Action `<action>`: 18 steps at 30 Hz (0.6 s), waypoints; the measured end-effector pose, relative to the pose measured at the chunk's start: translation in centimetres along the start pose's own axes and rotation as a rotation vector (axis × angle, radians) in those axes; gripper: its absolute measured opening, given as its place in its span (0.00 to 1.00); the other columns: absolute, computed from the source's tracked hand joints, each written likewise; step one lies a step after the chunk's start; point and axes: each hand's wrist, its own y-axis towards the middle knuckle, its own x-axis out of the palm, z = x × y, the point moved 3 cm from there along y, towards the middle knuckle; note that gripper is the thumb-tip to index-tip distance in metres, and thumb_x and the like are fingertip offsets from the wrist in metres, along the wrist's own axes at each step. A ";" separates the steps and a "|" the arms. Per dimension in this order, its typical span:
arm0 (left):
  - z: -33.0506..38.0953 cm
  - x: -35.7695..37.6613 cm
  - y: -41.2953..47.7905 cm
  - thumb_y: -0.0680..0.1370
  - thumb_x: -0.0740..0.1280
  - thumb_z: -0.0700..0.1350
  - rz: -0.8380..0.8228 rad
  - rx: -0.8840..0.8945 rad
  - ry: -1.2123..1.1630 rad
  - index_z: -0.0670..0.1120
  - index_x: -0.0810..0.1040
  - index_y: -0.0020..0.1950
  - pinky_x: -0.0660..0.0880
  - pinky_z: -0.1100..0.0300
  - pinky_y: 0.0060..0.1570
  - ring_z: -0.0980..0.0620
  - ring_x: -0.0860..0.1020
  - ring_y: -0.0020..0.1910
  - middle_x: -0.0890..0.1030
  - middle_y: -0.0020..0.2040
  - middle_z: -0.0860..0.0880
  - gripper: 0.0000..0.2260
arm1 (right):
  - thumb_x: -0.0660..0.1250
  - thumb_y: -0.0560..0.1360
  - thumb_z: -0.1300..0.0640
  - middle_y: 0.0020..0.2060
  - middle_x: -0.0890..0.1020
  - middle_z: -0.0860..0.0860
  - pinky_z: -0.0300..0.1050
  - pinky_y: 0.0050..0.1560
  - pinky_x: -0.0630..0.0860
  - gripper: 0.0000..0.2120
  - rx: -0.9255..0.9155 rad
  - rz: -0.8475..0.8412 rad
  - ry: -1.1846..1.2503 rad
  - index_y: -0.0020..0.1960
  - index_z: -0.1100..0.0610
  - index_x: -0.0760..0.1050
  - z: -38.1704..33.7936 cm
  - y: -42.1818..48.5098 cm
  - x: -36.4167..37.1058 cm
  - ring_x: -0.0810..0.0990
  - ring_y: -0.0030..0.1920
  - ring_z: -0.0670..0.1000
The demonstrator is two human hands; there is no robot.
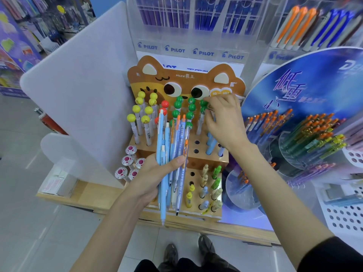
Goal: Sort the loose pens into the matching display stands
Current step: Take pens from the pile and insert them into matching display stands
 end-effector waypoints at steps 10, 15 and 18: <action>0.2 -0.1 0.0 0.64 0.71 0.47 0.009 0.007 0.006 0.44 0.81 0.47 0.78 0.62 0.44 0.56 0.82 0.40 0.84 0.38 0.51 0.14 | 0.71 0.69 0.64 0.49 0.79 0.57 0.49 0.57 0.64 0.10 0.072 0.112 -0.065 0.50 0.61 0.79 0.3 -0.5 1.8 0.73 0.53 0.60; 0.2 -0.1 0.0 0.65 0.71 0.46 0.008 0.009 -0.006 0.44 0.81 0.47 0.78 0.64 0.43 0.57 0.82 0.40 0.84 0.38 0.51 0.13 | 0.69 0.71 0.63 0.45 0.82 0.55 0.58 0.68 0.58 0.08 0.064 0.099 -0.051 0.50 0.60 0.81 0.5 -0.6 1.1 0.76 0.53 0.61; 0.2 -0.1 -0.1 0.65 0.71 0.45 0.007 0.015 -0.007 0.44 0.81 0.46 0.78 0.65 0.41 0.57 0.82 0.39 0.84 0.38 0.51 0.11 | 0.70 0.70 0.64 0.44 0.82 0.55 0.59 0.70 0.56 0.07 0.050 0.084 -0.047 0.48 0.60 0.81 0.4 -0.7 1.1 0.75 0.52 0.61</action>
